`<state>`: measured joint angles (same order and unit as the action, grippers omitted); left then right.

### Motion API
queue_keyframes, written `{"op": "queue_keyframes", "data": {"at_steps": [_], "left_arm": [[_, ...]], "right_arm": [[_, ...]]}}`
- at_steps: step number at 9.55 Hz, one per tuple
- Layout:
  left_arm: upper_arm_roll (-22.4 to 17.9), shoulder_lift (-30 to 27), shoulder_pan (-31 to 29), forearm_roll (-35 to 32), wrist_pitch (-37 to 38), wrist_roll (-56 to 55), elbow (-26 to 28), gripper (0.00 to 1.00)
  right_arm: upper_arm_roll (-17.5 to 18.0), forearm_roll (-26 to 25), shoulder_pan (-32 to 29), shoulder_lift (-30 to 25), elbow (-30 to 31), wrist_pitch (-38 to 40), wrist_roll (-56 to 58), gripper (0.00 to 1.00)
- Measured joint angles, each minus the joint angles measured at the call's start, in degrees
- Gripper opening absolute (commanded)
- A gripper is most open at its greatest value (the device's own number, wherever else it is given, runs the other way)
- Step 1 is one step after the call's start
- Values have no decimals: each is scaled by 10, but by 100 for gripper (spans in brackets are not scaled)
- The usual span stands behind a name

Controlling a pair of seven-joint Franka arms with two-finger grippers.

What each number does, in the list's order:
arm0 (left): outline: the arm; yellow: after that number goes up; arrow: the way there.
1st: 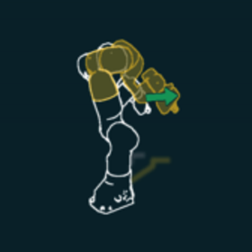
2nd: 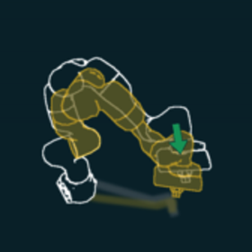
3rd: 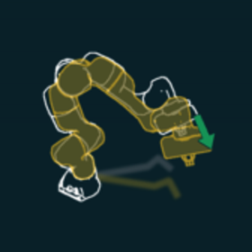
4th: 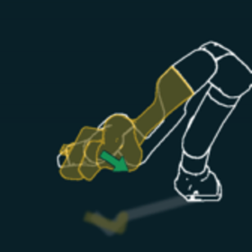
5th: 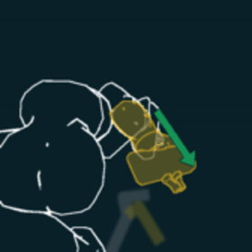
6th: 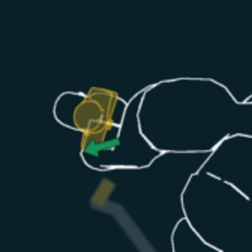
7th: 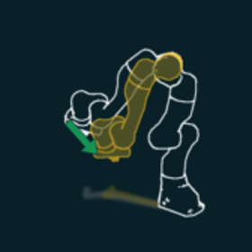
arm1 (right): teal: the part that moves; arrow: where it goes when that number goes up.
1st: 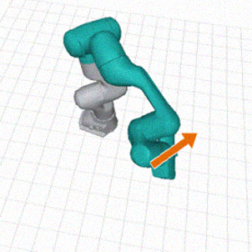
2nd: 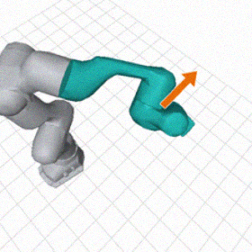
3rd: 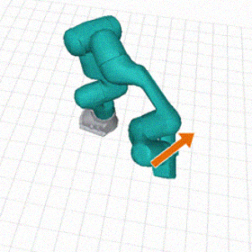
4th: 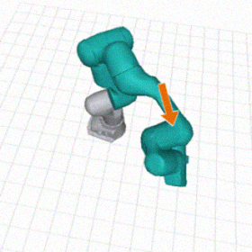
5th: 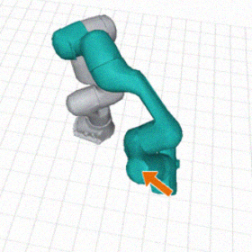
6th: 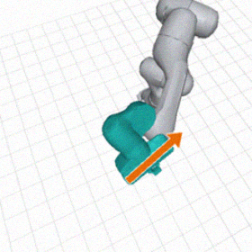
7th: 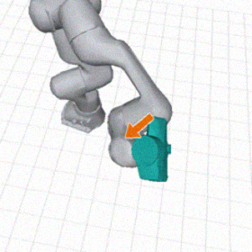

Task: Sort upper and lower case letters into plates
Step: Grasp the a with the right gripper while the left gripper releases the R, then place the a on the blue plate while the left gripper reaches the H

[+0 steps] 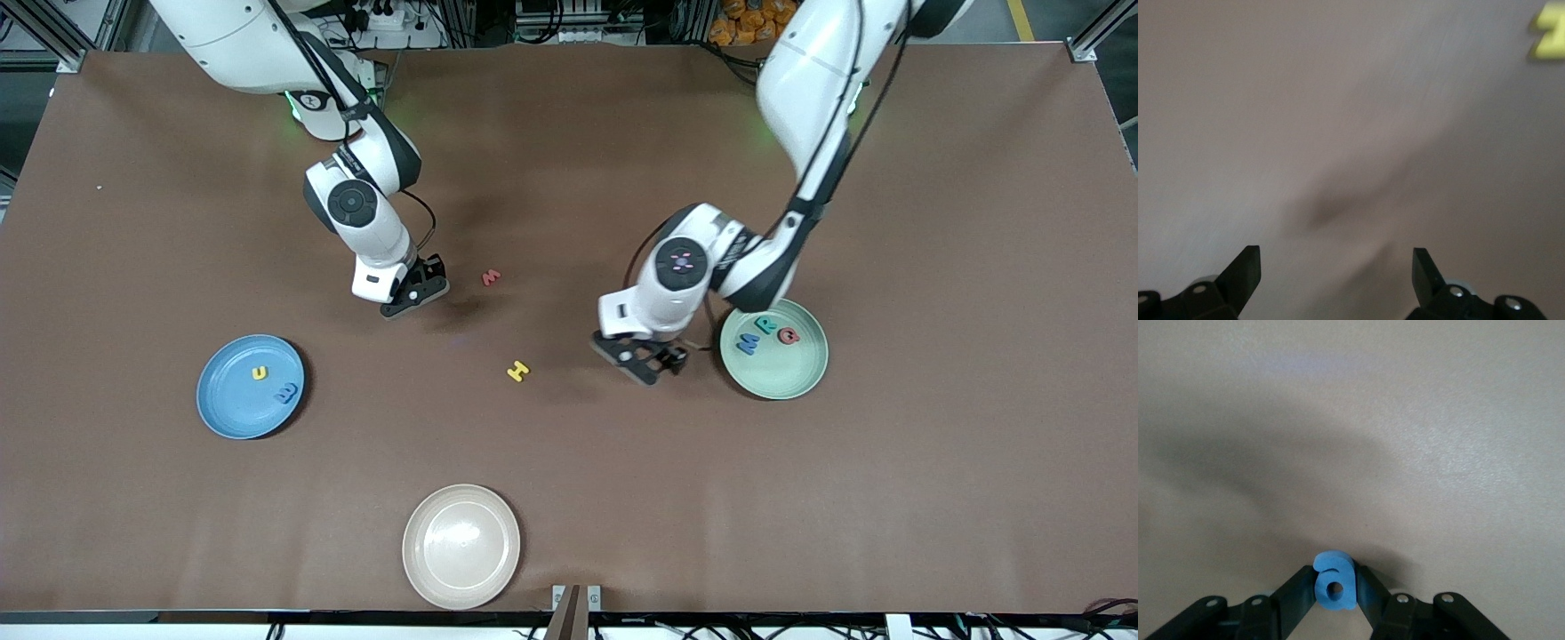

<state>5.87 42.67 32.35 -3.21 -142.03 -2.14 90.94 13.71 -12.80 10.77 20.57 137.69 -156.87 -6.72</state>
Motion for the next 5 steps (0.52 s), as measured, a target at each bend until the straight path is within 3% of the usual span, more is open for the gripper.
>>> {"op": "queue_keyframes", "data": {"at_steps": [2, 5], "left_arm": [[1, 59, 35, 0, -108, -67, -56, 100], [-10, 154, 84, 0, -284, -142, -96, 100]], "right_arm": [[-5, 0, -37, -5, -6, -2, 0, 0], [-7, -5, -118, -40, -29, 3, 8, 0]]}}
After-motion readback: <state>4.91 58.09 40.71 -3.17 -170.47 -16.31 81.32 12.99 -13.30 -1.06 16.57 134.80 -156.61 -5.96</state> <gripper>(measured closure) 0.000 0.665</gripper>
